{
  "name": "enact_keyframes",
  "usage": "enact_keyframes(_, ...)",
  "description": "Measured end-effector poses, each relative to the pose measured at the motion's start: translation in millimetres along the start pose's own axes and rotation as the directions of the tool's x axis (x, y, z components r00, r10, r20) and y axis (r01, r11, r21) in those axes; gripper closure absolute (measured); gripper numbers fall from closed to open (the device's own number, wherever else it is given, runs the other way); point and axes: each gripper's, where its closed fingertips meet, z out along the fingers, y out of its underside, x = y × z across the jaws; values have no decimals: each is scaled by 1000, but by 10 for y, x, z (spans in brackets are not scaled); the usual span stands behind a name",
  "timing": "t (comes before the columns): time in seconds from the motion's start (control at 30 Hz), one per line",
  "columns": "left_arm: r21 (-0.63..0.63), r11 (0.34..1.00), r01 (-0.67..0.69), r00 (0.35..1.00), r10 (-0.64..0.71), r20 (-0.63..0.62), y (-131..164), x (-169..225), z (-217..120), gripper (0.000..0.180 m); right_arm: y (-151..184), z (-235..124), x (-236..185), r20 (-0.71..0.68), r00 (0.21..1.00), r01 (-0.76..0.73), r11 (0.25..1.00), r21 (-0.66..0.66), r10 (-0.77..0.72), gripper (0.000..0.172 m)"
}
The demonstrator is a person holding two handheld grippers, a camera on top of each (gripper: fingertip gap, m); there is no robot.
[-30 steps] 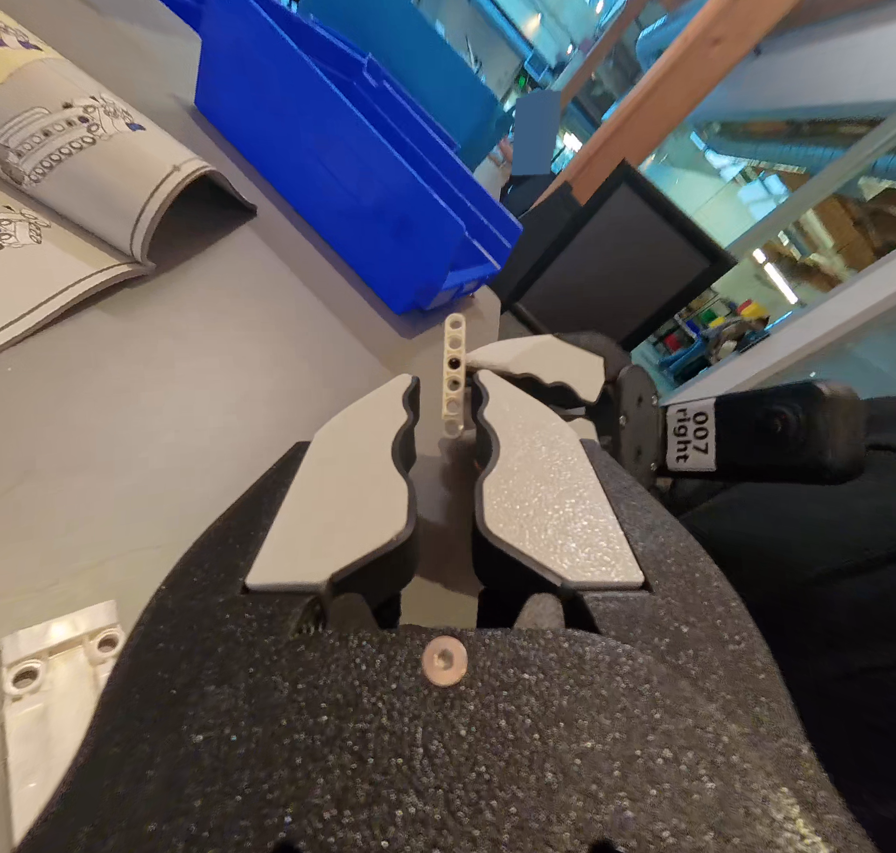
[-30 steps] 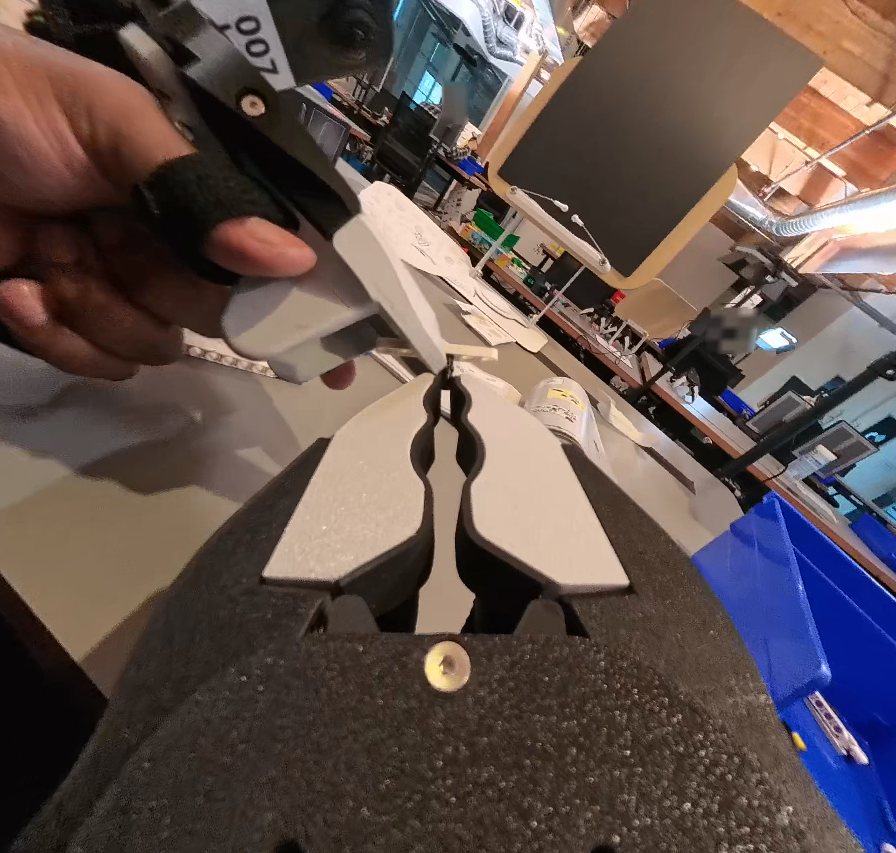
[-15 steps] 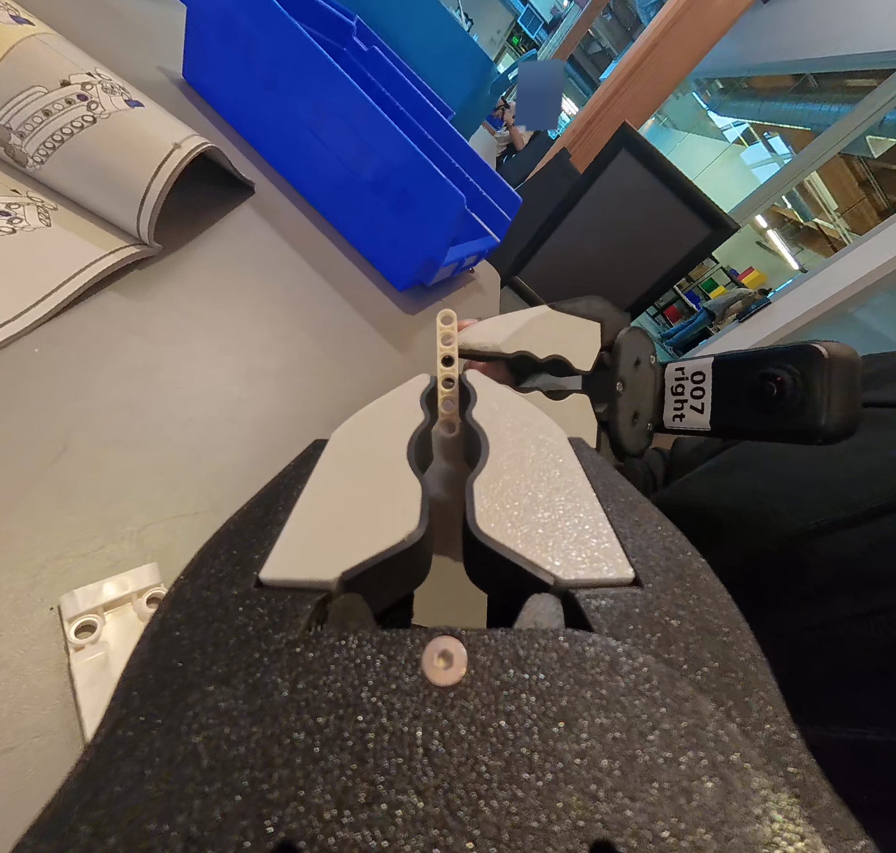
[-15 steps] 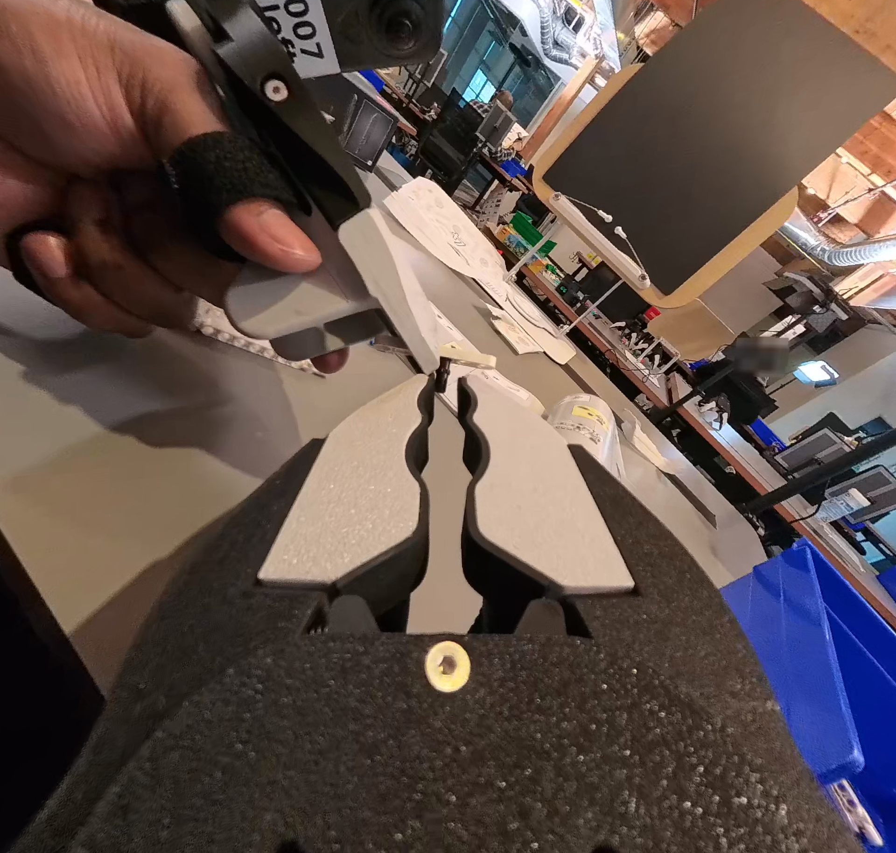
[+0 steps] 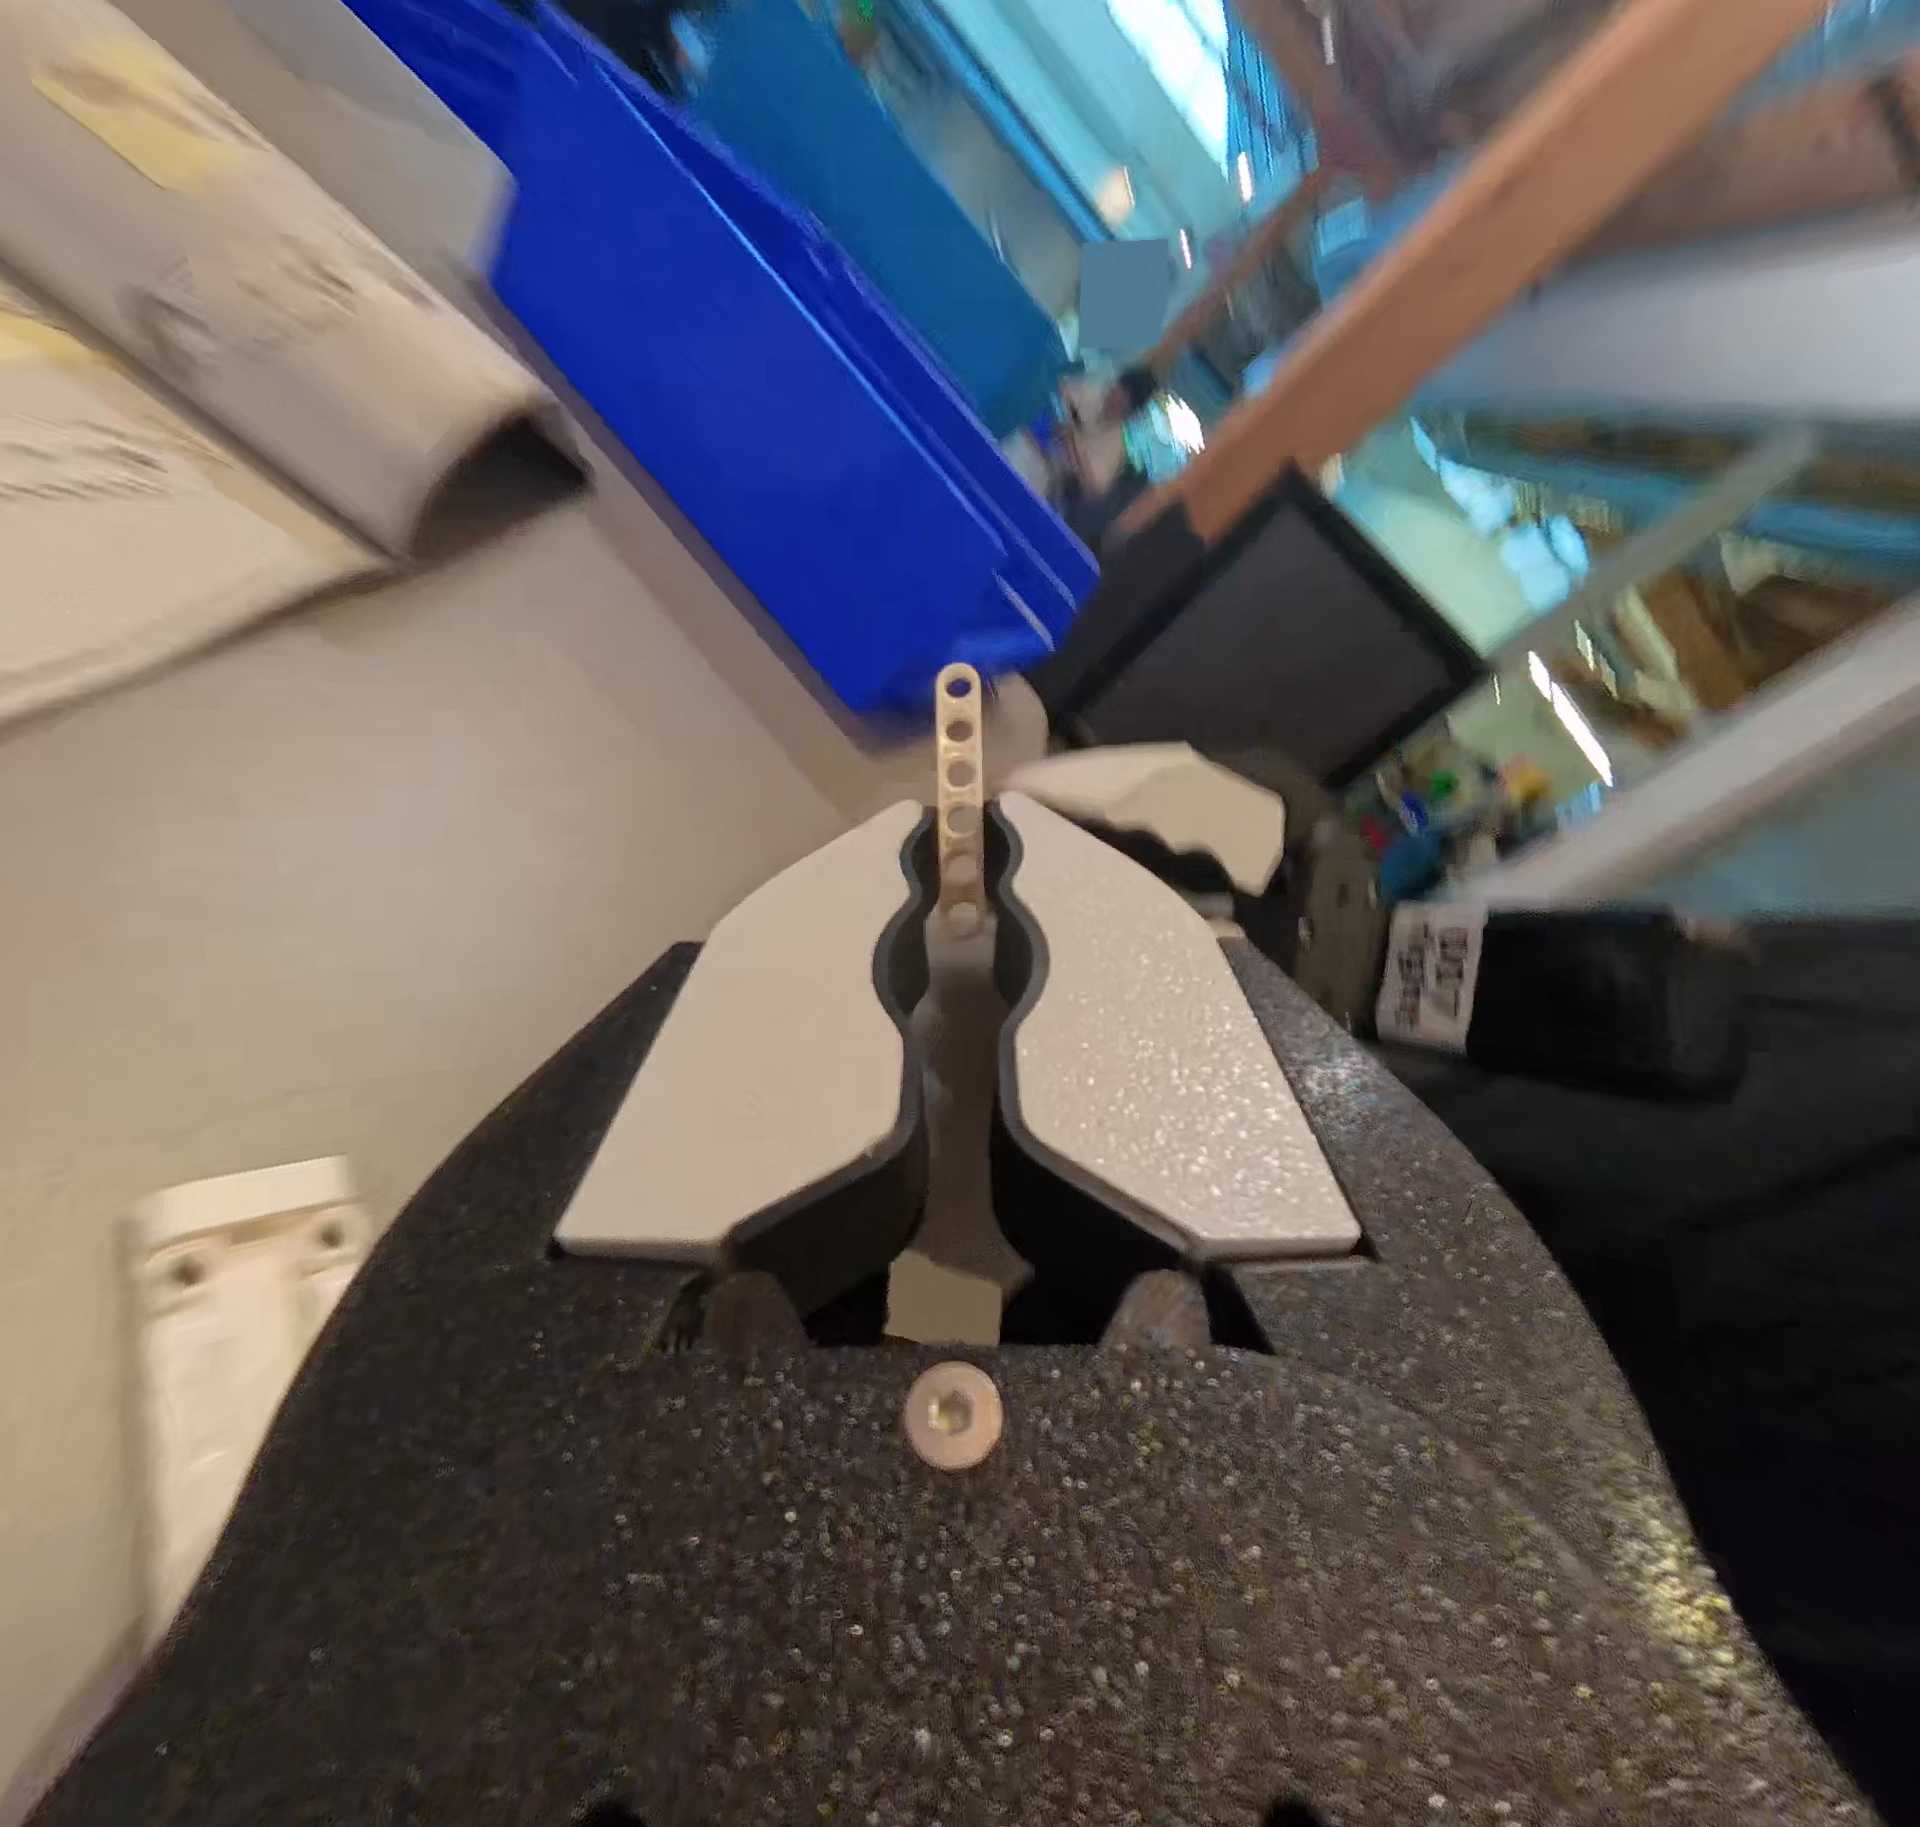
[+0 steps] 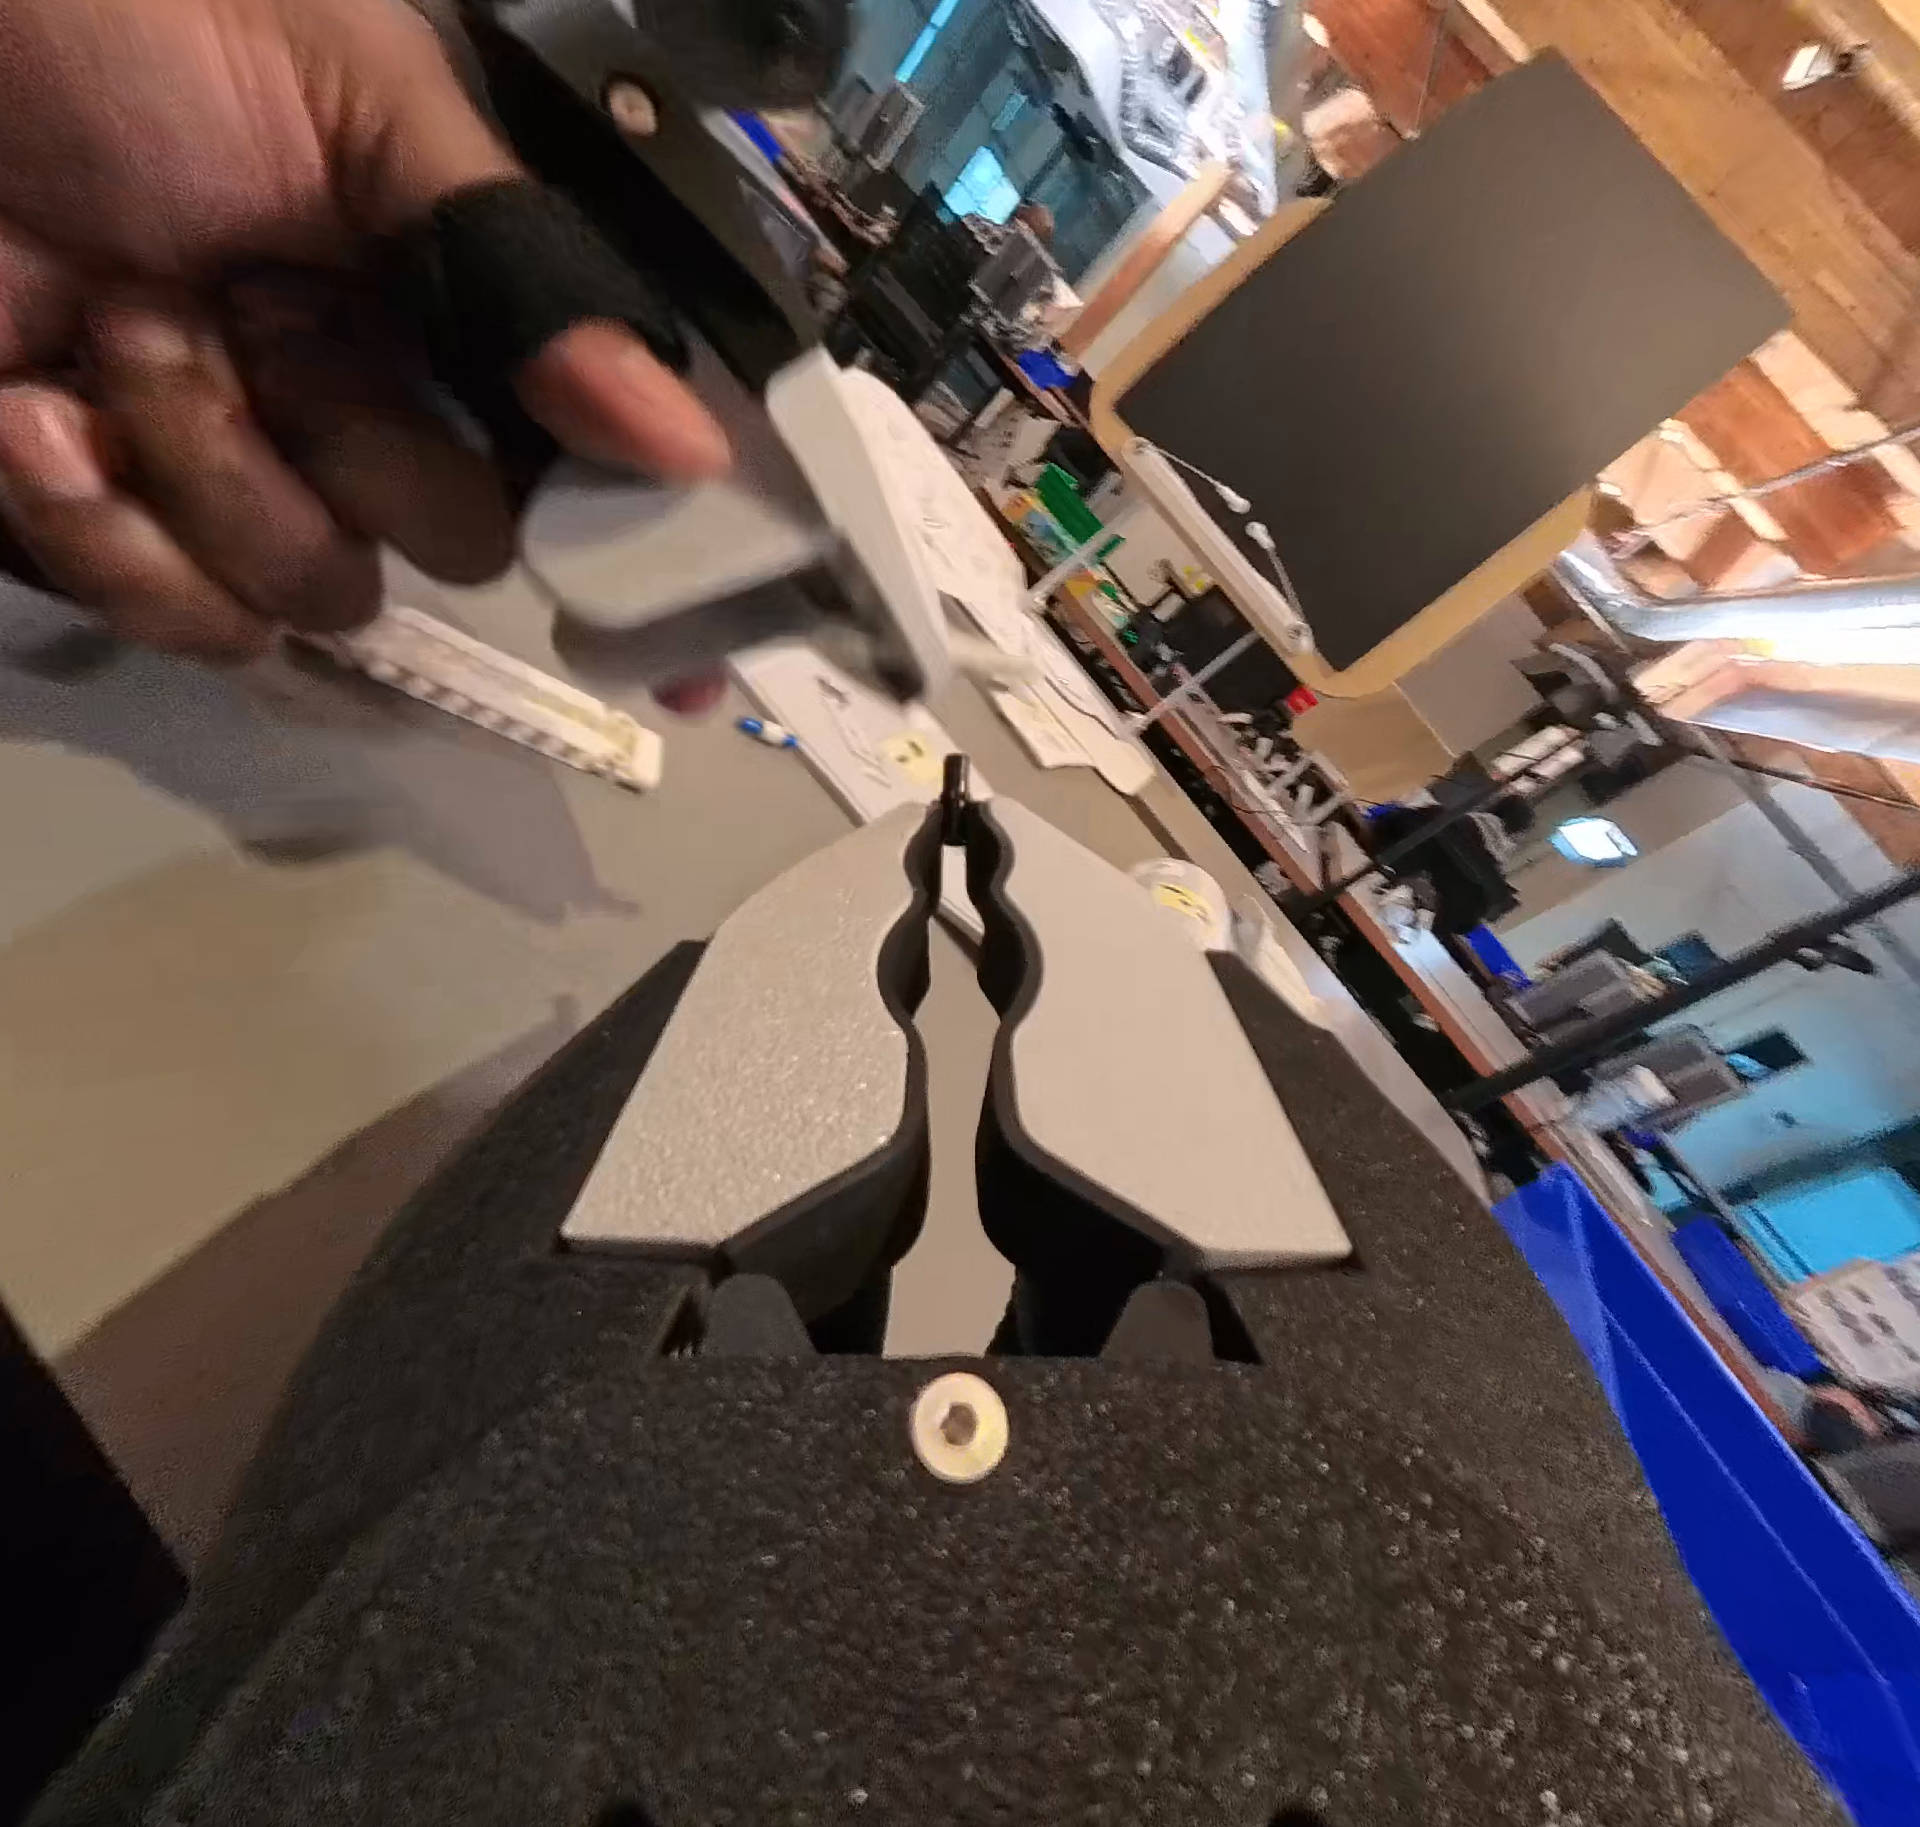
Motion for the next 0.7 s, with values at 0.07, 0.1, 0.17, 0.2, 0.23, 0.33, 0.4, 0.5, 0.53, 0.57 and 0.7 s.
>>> enact_keyframes(0.07, 145, 989, 40, 998, -48, 48, -288, -166, -225, 171, 76, -55, 72, -40, 999, -7, 1000, -21, 6, 168)
enact_keyframes(0.1, 159, 987, 28, 998, -37, 52, -354, -193, -308, 171, 126, -79, 81, -35, 999, -29, 999, -33, 28, 168)
enact_keyframes(0.17, 121, 993, 13, 999, -17, 37, -351, -161, -340, 171, 192, -139, 135, -48, 997, -57, 997, -45, 55, 168)
enact_keyframes(0.2, 104, 995, -3, 999, 0, 34, -342, -135, -314, 171, 227, -177, 199, -66, 996, -64, 996, -59, 60, 168)
enact_keyframes(0.23, 80, 996, -28, 999, 26, 26, -328, -97, -264, 171, 279, -228, 319, -101, 993, -72, 994, -79, 63, 168)
enact_keyframes(0.33, 38, 994, -106, 994, 108, -30, -388, 95, -40, 171, 555, -509, 974, -272, 958, -139, 978, -157, 93, 168)
enact_keyframes(0.4, 6, 987, -160, 984, 160, -82, -486, 268, 187, 171, 868, -741, 1449, -371, 916, -252, 941, -227, 156, 167)
enact_keyframes(0.5, -52, 962, -269, 953, 257, -161, -671, 556, 664, 171, 1323, -979, 1924, -455, 850, -420, 862, -284, 265, 158)
enact_keyframes(0.53, -62, 947, -314, 937, 298, -184, -744, 650, 859, 171, 1461, -1019, 2015, -471, 832, -466, 831, -304, 294, 153)
enact_keyframes(0.57, -77, 929, -363, 918, 342, -202, -794, 717, 1062, 171, 1581, -1048, 2072, -480, 816, -506, 800, -322, 323, 148)
enact_keyframes(0.7, -134, 877, -462, 883, 440, -166, -922, 704, 1885, 171, 1778, -1119, 2157, -505, 739, -629, 726, -278, 447, 137)
